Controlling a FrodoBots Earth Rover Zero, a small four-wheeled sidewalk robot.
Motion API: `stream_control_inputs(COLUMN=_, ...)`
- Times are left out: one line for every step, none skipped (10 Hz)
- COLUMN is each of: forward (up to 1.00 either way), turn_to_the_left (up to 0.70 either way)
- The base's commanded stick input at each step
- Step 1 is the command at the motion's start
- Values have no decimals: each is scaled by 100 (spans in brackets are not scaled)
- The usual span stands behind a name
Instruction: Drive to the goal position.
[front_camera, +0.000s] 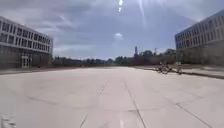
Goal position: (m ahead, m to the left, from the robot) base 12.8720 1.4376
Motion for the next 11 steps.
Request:
stream_control_inputs(forward=50, turn_to_the_left=0)
stream_control_inputs(forward=50, turn_to_the_left=0)
stream_control_inputs(forward=50, turn_to_the_left=0)
stream_control_inputs(forward=50, turn_to_the_left=0)
stream_control_inputs(forward=50, turn_to_the_left=0)
stream_control_inputs(forward=50, turn_to_the_left=0)
stream_control_inputs(forward=50, turn_to_the_left=0)
stream_control_inputs(forward=50, turn_to_the_left=0)
stream_control_inputs(forward=50, turn_to_the_left=0)
stream_control_inputs(forward=50, turn_to_the_left=0)
stream_control_inputs(forward=50, turn_to_the_left=0)
